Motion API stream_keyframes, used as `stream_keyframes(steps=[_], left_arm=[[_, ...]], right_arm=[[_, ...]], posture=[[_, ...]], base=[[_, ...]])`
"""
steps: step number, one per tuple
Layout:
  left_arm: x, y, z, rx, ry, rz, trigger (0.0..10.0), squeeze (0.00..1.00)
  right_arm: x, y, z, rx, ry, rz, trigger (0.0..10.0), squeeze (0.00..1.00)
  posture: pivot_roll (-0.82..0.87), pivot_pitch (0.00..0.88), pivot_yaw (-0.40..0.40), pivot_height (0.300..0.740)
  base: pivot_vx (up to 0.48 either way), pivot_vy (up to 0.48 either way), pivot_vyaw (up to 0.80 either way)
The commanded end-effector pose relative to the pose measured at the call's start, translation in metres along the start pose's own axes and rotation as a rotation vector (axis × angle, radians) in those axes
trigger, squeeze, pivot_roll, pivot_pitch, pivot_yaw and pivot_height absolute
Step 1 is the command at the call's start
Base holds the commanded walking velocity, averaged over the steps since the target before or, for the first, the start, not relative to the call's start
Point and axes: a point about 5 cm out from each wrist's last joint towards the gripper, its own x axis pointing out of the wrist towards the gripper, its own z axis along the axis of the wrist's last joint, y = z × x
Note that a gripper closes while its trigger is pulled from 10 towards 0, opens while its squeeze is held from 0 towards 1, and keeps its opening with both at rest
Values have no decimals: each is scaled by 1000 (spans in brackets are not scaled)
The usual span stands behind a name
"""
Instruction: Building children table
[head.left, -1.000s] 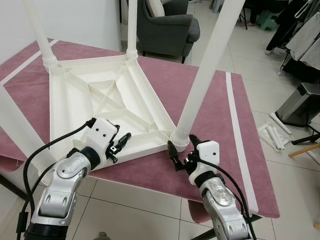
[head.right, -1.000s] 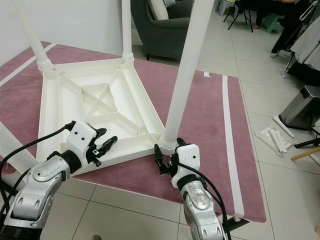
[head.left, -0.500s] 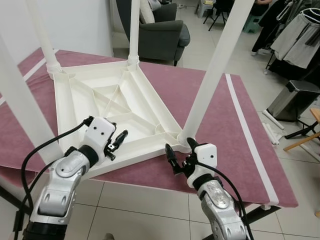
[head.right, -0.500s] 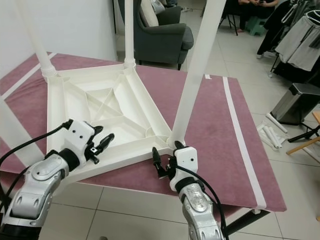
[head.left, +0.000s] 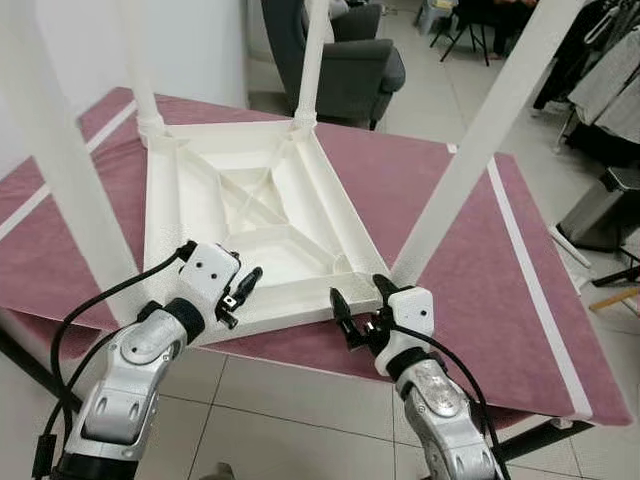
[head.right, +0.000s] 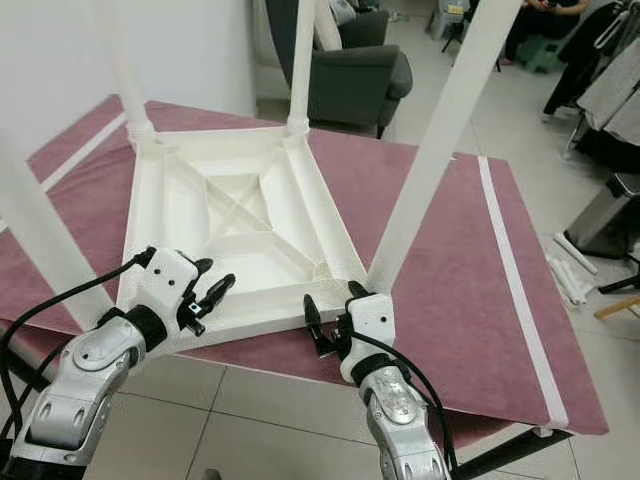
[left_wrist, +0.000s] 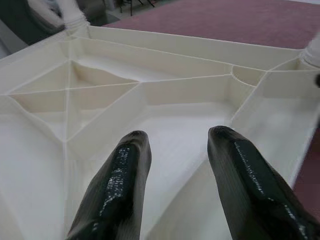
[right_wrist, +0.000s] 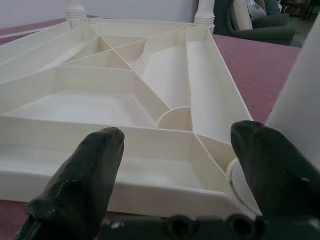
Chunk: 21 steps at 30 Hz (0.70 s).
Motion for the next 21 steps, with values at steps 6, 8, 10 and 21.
stream_keyframes(steps=[6,8,10,21], left_arm=[[-27,-30,-6,-33,57,-296,10000,0],[-32,-31,-7,-43,68,-321,10000,0],[-36,-32,-7,-53,74,-340,10000,0],[-102,-28,-18,-117,250,-515,10000,0]], right_arm=[[-8,14,-6,-66,51,197,10000,0],[-9,13,-7,-75,56,198,10000,0],[-8,12,-7,-79,58,197,10000,0],[7,3,-18,-174,156,312,10000,0]], posture=[[168,0,-34,740],[173,0,-35,740],[173,0,-35,740],[231,5,-63,740]], base=[[0,0,0],[0,0,0],[0,0,0],[0,0,0]])
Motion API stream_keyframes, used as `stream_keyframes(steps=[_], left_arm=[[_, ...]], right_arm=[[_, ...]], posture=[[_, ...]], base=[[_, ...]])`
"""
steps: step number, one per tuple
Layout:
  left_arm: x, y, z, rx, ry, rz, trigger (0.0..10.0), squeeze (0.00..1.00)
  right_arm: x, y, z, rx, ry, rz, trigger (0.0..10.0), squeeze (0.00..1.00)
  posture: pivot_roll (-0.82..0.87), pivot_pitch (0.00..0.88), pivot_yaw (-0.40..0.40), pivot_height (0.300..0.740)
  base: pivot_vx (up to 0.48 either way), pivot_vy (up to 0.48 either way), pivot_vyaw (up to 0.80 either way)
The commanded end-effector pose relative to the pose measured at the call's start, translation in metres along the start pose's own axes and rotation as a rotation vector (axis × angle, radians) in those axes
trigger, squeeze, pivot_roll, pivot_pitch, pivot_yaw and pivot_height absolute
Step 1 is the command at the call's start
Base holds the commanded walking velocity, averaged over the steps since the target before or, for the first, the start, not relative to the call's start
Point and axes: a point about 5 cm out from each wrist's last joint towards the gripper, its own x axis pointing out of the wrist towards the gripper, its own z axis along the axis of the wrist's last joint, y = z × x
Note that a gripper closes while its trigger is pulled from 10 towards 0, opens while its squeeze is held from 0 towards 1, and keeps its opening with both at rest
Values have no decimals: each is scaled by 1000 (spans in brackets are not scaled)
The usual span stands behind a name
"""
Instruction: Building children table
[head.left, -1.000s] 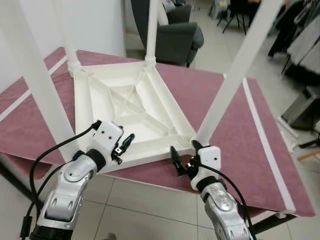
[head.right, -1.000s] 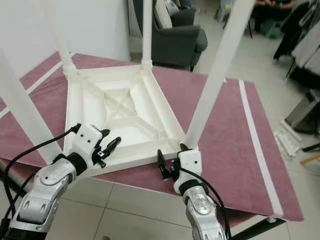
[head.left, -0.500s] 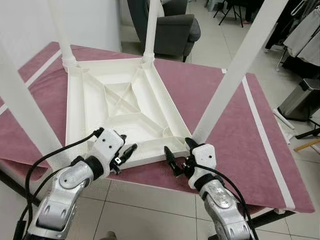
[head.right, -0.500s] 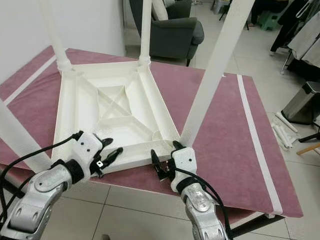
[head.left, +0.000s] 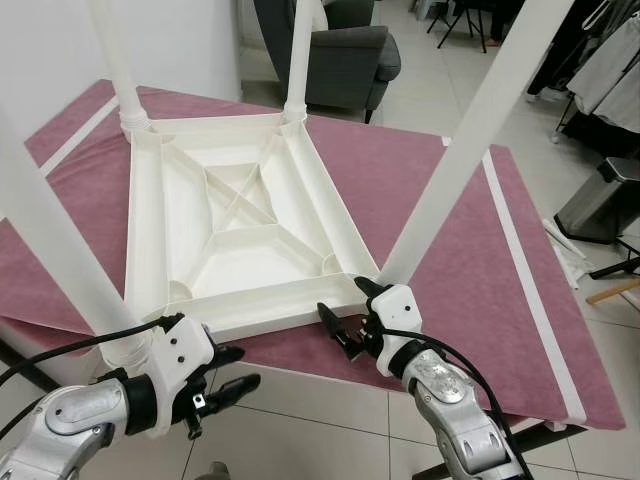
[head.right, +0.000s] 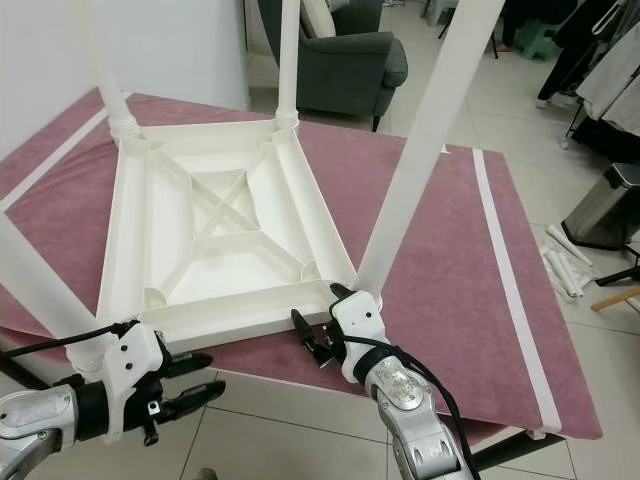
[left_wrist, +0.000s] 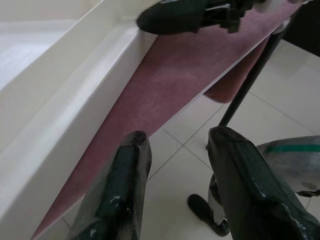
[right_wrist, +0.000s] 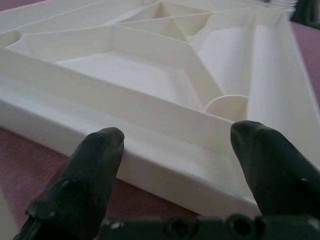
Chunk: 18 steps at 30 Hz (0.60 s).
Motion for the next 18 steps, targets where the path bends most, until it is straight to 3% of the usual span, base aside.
stream_keyframes(steps=[1,4,6,7,8,9,11,13,14,16,17,18], left_arm=[[-15,-2,-5,3,55,-45,10000,0],[-35,-6,-15,-30,126,-53,10000,0],[-35,-6,-15,-30,126,-53,10000,0],[-41,-5,-17,-37,146,-45,10000,0],[-47,0,-21,-40,170,-16,10000,0],[-47,0,-21,-40,170,-16,10000,0],[-60,9,-25,-41,217,36,10000,0],[-60,9,-25,-41,217,36,10000,0],[-68,16,-28,-32,247,75,10000,0],[-68,16,-28,-32,247,75,10000,0],[-76,33,-30,2,273,165,10000,0],[-76,33,-30,2,273,165,10000,0]], right_arm=[[-4,-6,-13,-37,83,14,10000,0],[-6,-24,-20,-95,144,-19,10000,0],[-6,-24,-20,-95,144,-19,10000,0],[-5,-33,-21,-114,151,-46,10000,0],[-3,-43,-19,-128,154,-75,10000,0],[-3,-43,-19,-128,154,-75,10000,0],[2,-64,-14,-154,148,-124,10000,0],[2,-64,-14,-154,148,-124,10000,0],[4,-76,-10,-171,143,-149,10000,0],[4,-76,-10,-171,143,-149,10000,0],[7,-93,-5,-197,142,-188,10000,0],[7,-93,-5,-197,142,-188,10000,0]], posture=[[231,5,-63,740],[240,10,-64,740],[240,10,-64,740],[242,11,-65,740],[249,16,-64,740],[249,16,-64,740],[253,17,-62,740],[253,17,-62,740],[256,17,-60,740],[256,17,-60,740],[260,18,-61,740],[260,18,-61,740]], base=[[0,0,0],[0,0,0],[0,0,0],[0,0,0],[0,0,0],[0,0,0],[0,0,0],[0,0,0],[0,0,0],[0,0,0],[0,0,0],[0,0,0]])
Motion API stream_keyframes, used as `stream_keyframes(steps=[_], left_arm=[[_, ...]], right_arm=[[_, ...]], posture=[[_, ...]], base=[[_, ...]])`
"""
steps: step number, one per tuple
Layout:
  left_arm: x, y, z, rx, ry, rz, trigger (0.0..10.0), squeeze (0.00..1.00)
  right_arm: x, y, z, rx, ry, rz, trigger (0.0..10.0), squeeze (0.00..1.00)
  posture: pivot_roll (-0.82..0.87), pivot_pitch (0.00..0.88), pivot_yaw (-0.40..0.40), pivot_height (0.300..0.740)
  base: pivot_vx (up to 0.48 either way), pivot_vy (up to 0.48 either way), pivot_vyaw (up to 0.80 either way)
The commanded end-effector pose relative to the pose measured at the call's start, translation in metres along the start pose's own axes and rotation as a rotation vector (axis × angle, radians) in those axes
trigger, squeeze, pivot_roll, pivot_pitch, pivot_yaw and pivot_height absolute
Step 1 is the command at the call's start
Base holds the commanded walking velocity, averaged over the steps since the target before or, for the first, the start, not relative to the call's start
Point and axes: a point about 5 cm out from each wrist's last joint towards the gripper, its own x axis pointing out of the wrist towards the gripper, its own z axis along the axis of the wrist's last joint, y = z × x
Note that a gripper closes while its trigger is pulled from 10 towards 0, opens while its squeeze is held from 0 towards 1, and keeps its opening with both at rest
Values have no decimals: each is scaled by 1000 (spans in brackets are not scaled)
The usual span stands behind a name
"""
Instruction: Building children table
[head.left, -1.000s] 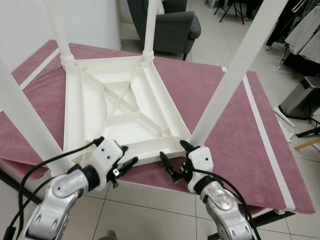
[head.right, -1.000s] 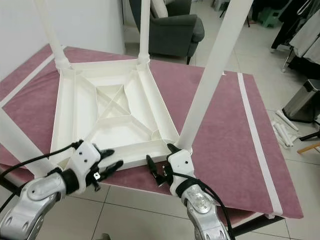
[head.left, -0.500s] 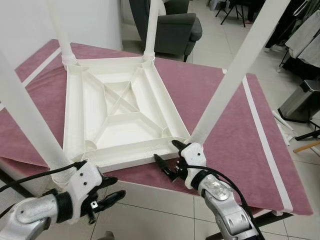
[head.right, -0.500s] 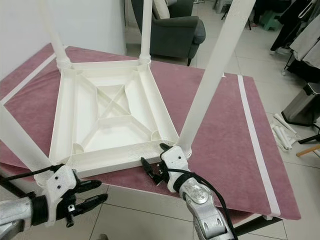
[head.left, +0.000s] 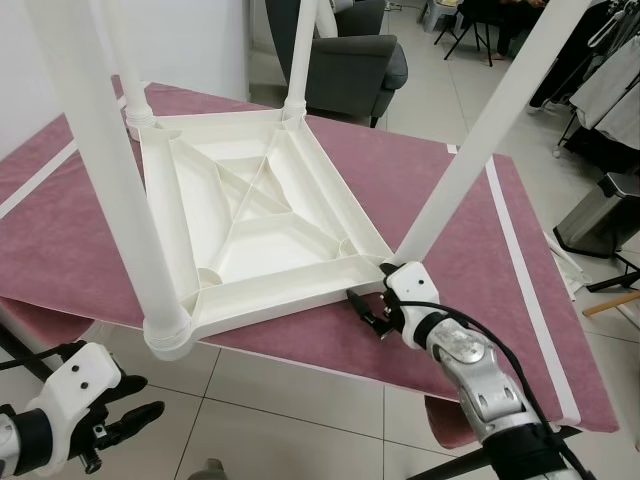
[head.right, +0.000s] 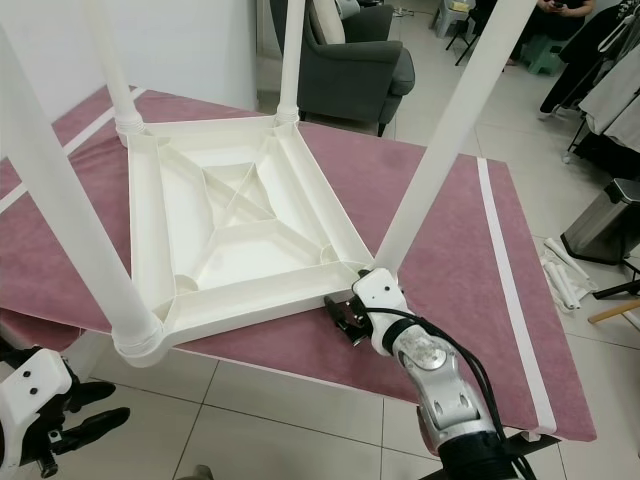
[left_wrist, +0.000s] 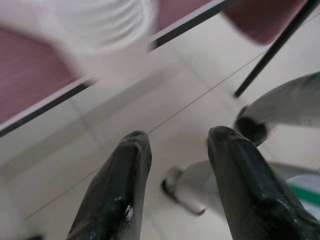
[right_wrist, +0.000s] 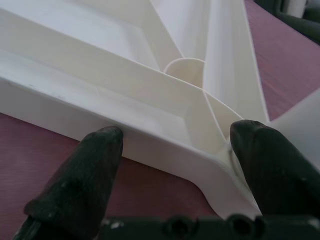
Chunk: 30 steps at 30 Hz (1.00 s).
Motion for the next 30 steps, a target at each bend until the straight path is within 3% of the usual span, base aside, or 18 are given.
stream_keyframes(steps=[1,2,5,9,13,15,18,19,21,22,23,24,25,27,29,30], left_arm=[[-7,22,0,42,18,122,10000,0],[-7,22,0,42,18,122,10000,0],[6,53,24,87,-95,313,10000,0],[10,56,31,93,-127,338,10000,0],[24,58,46,97,-198,362,10000,0],[43,50,60,117,-251,307,10000,0],[48,46,63,128,-261,282,10000,0],[59,42,65,174,-254,237,10000,0],[59,42,65,174,-254,237,10000,0],[66,42,68,209,-247,218,10000,0],[66,42,68,209,-247,218,10000,0],[70,42,71,224,-250,203,10000,0],[70,42,71,224,-250,203,10000,0],[77,39,75,248,-249,150,10000,0],[77,39,75,248,-249,150,10000,0],[84,32,76,281,-237,82,10000,0]], right_arm=[[2,-31,1,-40,12,-116,10000,0],[2,-31,1,-40,12,-116,10000,0],[7,-72,2,-96,66,-337,10000,0],[7,-77,2,-97,72,-374,10000,0],[7,-79,6,-85,47,-411,10000,0],[8,-54,20,4,-69,-333,10000,0],[7,-43,25,39,-109,-297,10000,0],[6,-17,30,93,-162,-211,10000,0],[6,-17,30,93,-162,-211,10000,0],[3,3,32,134,-183,-151,10000,0],[3,3,32,134,-183,-151,10000,0],[0,16,30,145,-179,-135,10000,0],[0,16,30,145,-179,-135,10000,0],[-6,33,23,181,-159,-133,10000,0],[-6,33,23,181,-159,-133,10000,0],[-13,44,16,212,-126,-150,10000,0]], posture=[[261,19,-61,740],[261,19,-61,740],[251,20,-57,740],[250,20,-57,740],[236,20,-50,740],[224,20,-44,740],[224,20,-44,740],[217,20,-45,740],[217,20,-45,740],[216,21,-46,740],[216,21,-46,740],[215,21,-49,740],[215,21,-49,740],[205,20,-47,740],[205,20,-47,740],[195,20,-47,740]], base=[[0,0,0],[0,0,0],[0,0,0],[0,0,0],[0,0,0],[0,0,0],[0,0,0],[0,0,0],[0,0,0],[0,0,0],[0,0,0],[0,0,0],[0,0,0],[0,0,0],[0,0,0],[0,0,0]])
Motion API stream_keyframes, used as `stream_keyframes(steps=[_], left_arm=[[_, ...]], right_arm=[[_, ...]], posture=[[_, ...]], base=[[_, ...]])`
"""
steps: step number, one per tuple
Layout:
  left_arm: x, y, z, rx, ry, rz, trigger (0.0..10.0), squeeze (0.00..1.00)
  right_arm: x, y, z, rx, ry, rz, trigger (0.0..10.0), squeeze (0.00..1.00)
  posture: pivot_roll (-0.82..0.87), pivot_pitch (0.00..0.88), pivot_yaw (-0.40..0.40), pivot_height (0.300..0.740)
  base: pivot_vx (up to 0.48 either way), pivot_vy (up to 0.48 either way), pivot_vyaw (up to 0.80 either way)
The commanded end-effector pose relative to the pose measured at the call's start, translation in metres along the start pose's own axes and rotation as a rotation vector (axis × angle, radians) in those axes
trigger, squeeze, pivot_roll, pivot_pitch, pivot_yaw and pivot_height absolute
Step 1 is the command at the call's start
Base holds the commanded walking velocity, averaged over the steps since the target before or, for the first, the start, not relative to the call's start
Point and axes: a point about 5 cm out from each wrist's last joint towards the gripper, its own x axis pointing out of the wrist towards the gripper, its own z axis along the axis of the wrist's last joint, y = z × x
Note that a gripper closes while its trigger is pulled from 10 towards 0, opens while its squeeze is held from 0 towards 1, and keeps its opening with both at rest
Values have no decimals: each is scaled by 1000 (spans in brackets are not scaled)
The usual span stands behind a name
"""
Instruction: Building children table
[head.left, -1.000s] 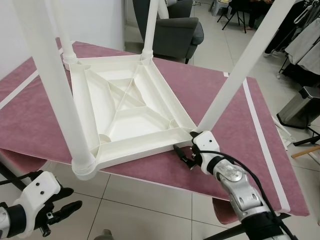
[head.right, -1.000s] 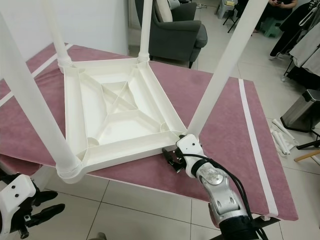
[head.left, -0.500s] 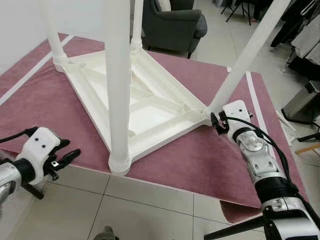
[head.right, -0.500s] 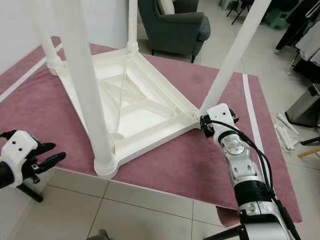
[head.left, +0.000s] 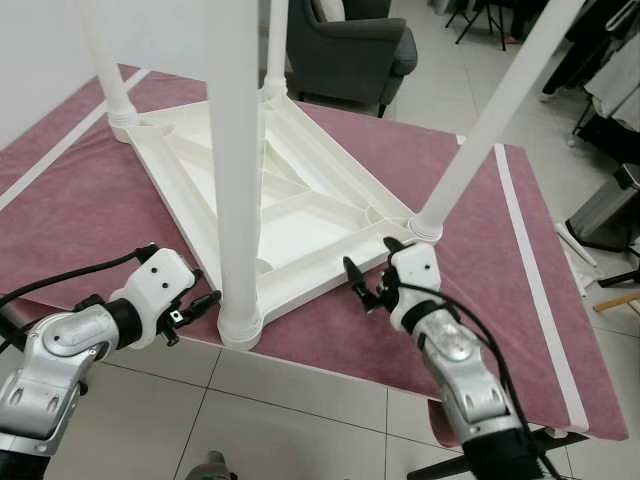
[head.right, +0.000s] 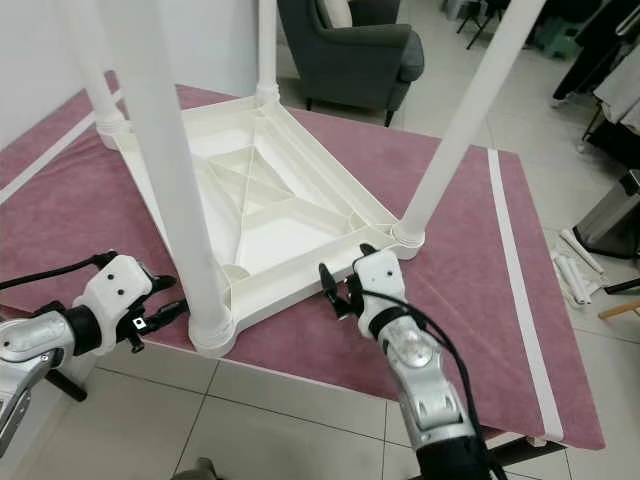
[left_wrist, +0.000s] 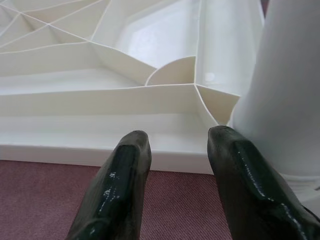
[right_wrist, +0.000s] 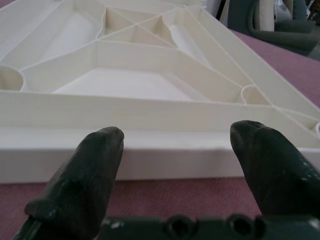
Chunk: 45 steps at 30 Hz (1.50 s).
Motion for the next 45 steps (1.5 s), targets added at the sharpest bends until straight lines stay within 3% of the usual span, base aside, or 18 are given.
stream_keyframes(steps=[1,6,10,14,15,16,20,23,24,26,29,34,35,37,39,40,42,45], left_arm=[[6,-8,0,22,4,-81,10000,0],[17,-18,1,43,0,-145,10000,0],[35,-27,1,55,-8,-176,10000,0],[40,-29,3,54,-19,-188,10000,0],[51,-37,13,45,-64,-223,10000,0],[51,-37,13,45,-64,-223,10000,0],[77,-51,36,37,-144,-274,10000,0],[81,-54,39,44,-152,-285,10000,0],[96,-62,49,43,-168,-299,10000,0],[109,-67,58,35,-180,-295,10000,0],[119,-68,64,32,-186,-279,10000,0],[130,-64,70,30,-194,-233,10000,0],[131,-61,69,29,-186,-215,10000,0],[131,-61,69,29,-186,-215,10000,0],[129,-48,59,51,-143,-184,10000,0],[124,-36,52,67,-117,-171,10000,0],[124,-36,52,67,-117,-171,10000,0],[109,-6,41,105,-71,-154,10000,0]], right_arm=[[-6,2,-3,16,20,-28,10000,0],[-13,4,-6,49,31,-94,10000,0],[-15,-7,9,159,-29,-198,10000,0],[-16,-10,15,177,-53,-209,10000,0],[-19,-10,24,184,-83,-208,10000,0],[-19,-10,24,184,-83,-208,10000,0],[-21,-5,36,203,-118,-193,10000,0],[-21,-3,38,206,-125,-188,10000,0],[-22,3,46,227,-146,-138,10000,0],[-26,9,54,255,-162,-55,10000,0],[-33,12,58,251,-159,17,10000,0],[-45,-7,48,195,-107,-41,10000,0],[-48,-21,41,163,-71,-119,10000,0],[-48,-21,41,163,-71,-119,10000,0],[-57,-45,27,120,-3,-205,10000,0],[-65,-48,22,90,32,-172,10000,0],[-65,-48,22,90,32,-172,10000,0],[-85,-43,12,74,124,-24,10000,0]], posture=[[195,20,-47,740],[176,20,-41,740],[163,17,-40,740],[152,14,-35,740],[151,12,-33,740],[151,12,-33,740],[145,8,-30,740],[145,8,-30,740],[140,6,-24,740],[133,5,-19,740],[133,5,-19,740],[121,6,-13,740],[110,8,-6,740],[110,8,-6,740],[101,10,2,740],[101,12,2,740],[101,12,2,740],[102,14,-3,740]], base=[[0,0,0],[0,0,0],[0,0,0],[0,0,0],[0,0,0],[0,0,0],[0,0,0],[0,0,0],[0,0,0],[0,0,0],[0,0,0],[0,0,0],[0,0,0],[0,0,0],[0,0,0],[0,0,0],[0,0,0],[0,0,0]])
